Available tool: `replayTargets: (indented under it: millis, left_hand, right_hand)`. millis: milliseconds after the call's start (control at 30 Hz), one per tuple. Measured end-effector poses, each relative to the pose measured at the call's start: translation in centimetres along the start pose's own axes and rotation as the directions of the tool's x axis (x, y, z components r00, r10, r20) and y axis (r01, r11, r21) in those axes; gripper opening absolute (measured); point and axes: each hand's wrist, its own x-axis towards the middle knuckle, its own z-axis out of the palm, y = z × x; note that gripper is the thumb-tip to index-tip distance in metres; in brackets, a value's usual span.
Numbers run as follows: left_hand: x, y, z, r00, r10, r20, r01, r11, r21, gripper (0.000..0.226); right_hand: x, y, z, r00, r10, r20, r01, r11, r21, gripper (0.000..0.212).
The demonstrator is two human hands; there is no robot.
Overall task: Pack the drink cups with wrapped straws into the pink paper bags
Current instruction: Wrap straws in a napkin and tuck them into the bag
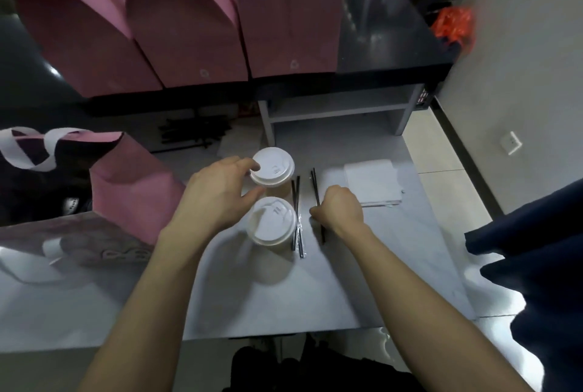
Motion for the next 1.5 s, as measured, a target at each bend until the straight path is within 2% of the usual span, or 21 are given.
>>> replayTargets:
  millis: [100, 200, 267, 333, 367, 433, 467, 533, 600, 667, 700, 767, 833, 933, 1033, 1133, 1300, 1400, 1500]
  left_hand:
    - [0.5, 0.9, 0.1, 0.998, 0.003, -0.068, -0.007, 0.998, -0.057, 0.039]
    - [1.3, 2.7, 0.3, 0.987, -0.076, -0.143, 0.022, 0.938, -0.347, 0.023]
    - [2.1, 4.5, 0.6, 0.987, -0.116, -0.113, 0.043, 0.860, -0.509, 0.024]
    - [3.2, 6.3, 1.3, 0.993, -0.118, -0.002, 0.091, 0.776, -0.625, 0.035]
    - [3.8, 7.0, 1.6, 0.993, -0.107, 0.043, 0.108, 0.739, -0.665, 0.037]
    - [4.8, 8.0, 2.5, 0.997, -0.065, 0.051, 0.082, 0.713, -0.697, 0.027]
    - [5.2, 8.3, 2.8, 0.998, -0.049, 0.037, 0.061, 0.699, -0.712, 0.021]
    - [5.6, 8.5, 3.5, 0.999, -0.045, 0.003, 0.033, 0.673, -0.739, 0.022]
    - [5.9, 8.3, 4.0, 0.997, -0.079, -0.023, 0.035, 0.667, -0.744, 0.025]
    - [6.1, 8.1, 4.3, 0.991, -0.125, -0.038, 0.054, 0.652, -0.756, 0.024]
    - [6.2, 8.0, 4.5, 0.988, -0.147, -0.042, 0.063, 0.644, -0.762, 0.023]
    - [6.5, 8.0, 4.7, 0.983, -0.176, -0.048, 0.079, 0.645, -0.760, 0.025]
    - [6.7, 8.2, 4.8, 0.982, -0.182, -0.045, 0.084, 0.642, -0.762, 0.027]
    - [7.0, 8.4, 5.0, 0.985, -0.165, -0.046, 0.069, 0.628, -0.775, 0.026]
    - [7.4, 8.7, 5.5, 0.988, -0.154, -0.031, 0.055, 0.521, -0.852, 0.018]
    - [7.9, 9.0, 5.9, 0.992, -0.110, -0.055, 0.007, 0.494, -0.869, 0.010]
    - [8.3, 9.6, 6.2, 0.994, -0.106, -0.001, 0.043, 0.408, -0.912, 0.012]
    - [8.6, 10.0, 6.2, 0.992, -0.126, -0.012, 0.053, 0.501, -0.864, 0.014]
    - [8.8, 9.9, 6.2, 0.997, -0.063, -0.039, 0.004, 0.567, -0.824, 0.013]
  right_hand:
    - [-1.0, 1.4, -0.5, 1.000, -0.008, 0.005, 0.008, 0.998, 0.068, 0.032]
    - [-2.0, 2.3, -3.1, 0.995, -0.043, -0.086, 0.064, 0.962, 0.265, 0.020]
    - [-2.5, 2.3, -5.9, 0.987, -0.104, -0.121, 0.148, 0.879, 0.452, 0.009]
    - [-3.3, 1.9, -8.5, 0.967, -0.222, -0.127, 0.253, 0.763, 0.595, 0.010]
    - [-3.7, 1.6, -9.3, 0.948, -0.282, -0.147, 0.310, 0.719, 0.622, 0.012]
    - [-4.2, 1.1, -10.0, 0.914, -0.360, -0.188, 0.392, 0.660, 0.641, 0.011]
    - [-4.3, 1.1, -10.0, 0.903, -0.381, -0.196, 0.411, 0.638, 0.652, 0.010]
    - [-3.7, 2.1, -9.6, 0.908, -0.374, -0.191, 0.396, 0.610, 0.687, 0.014]
    - [-2.6, 4.0, -8.9, 0.931, -0.274, -0.239, 0.364, 0.692, 0.623, 0.020]
    - [-1.1, 6.5, -7.8, 0.926, -0.130, -0.355, 0.270, 0.885, 0.379, 0.017]
    - [-0.4, 7.7, -7.2, 0.924, -0.084, -0.372, 0.190, 0.947, 0.258, 0.020]
    - [0.5, 9.3, -5.8, 0.954, -0.044, -0.296, 0.088, 0.987, 0.136, 0.033]
    - [1.1, 9.9, -4.9, 0.967, -0.052, -0.249, 0.078, 0.992, 0.098, 0.032]
    - [1.4, 9.9, -4.6, 0.960, -0.057, -0.274, 0.094, 0.987, 0.126, 0.022]
    - [1.3, 9.8, -5.7, 0.946, -0.053, -0.320, 0.123, 0.971, 0.203, 0.020]
    - [1.2, 10.0, -7.3, 0.912, -0.045, -0.407, 0.169, 0.947, 0.275, 0.019]
    - [1.1, 10.3, -8.3, 0.932, 0.022, -0.362, 0.134, 0.906, 0.401, 0.015]
    - [0.7, 10.5, -8.8, 0.926, 0.049, -0.375, 0.141, 0.876, 0.462, 0.011]
    - [0.2, 10.3, -9.7, 0.913, 0.056, -0.404, 0.176, 0.840, 0.513, 0.011]
